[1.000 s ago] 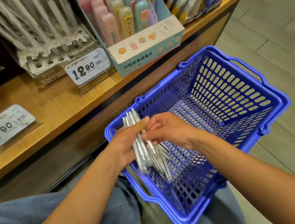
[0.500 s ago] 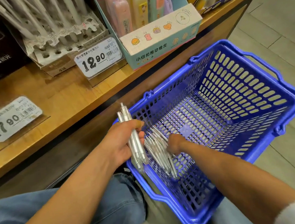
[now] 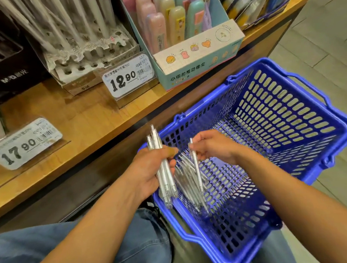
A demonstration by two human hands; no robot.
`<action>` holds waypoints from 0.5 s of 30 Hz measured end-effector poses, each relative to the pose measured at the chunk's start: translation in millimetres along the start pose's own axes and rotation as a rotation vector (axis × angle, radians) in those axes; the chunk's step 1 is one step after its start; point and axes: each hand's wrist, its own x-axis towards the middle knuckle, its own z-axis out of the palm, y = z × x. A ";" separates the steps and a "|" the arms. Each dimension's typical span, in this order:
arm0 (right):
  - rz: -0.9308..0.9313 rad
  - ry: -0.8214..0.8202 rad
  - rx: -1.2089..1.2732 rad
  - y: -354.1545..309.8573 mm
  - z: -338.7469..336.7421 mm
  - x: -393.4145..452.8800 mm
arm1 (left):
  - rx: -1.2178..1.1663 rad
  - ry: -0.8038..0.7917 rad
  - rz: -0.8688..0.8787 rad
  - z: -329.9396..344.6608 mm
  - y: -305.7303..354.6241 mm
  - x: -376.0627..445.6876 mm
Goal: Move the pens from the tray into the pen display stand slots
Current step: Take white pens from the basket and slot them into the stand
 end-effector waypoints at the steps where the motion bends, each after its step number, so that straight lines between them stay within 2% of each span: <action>1: -0.045 -0.057 0.077 -18.0 -0.5 -9.2 | -0.002 -0.013 0.004 0.8 0.3 0.2; 3: -0.116 -0.130 0.204 -45.5 2.5 -22.0 | 0.001 -0.078 0.006 2.3 2.0 -2.1; 6: -0.157 -0.181 0.248 -65.1 17.0 -28.5 | -0.052 -0.226 0.002 6.8 4.0 -8.8; 12: -0.177 -0.206 0.311 -47.8 26.6 -3.9 | -0.065 -0.152 -0.009 7.9 3.1 -5.9; 15: -0.050 -0.010 0.261 -7.2 15.1 25.1 | -0.066 -0.063 -0.033 6.7 2.6 -2.6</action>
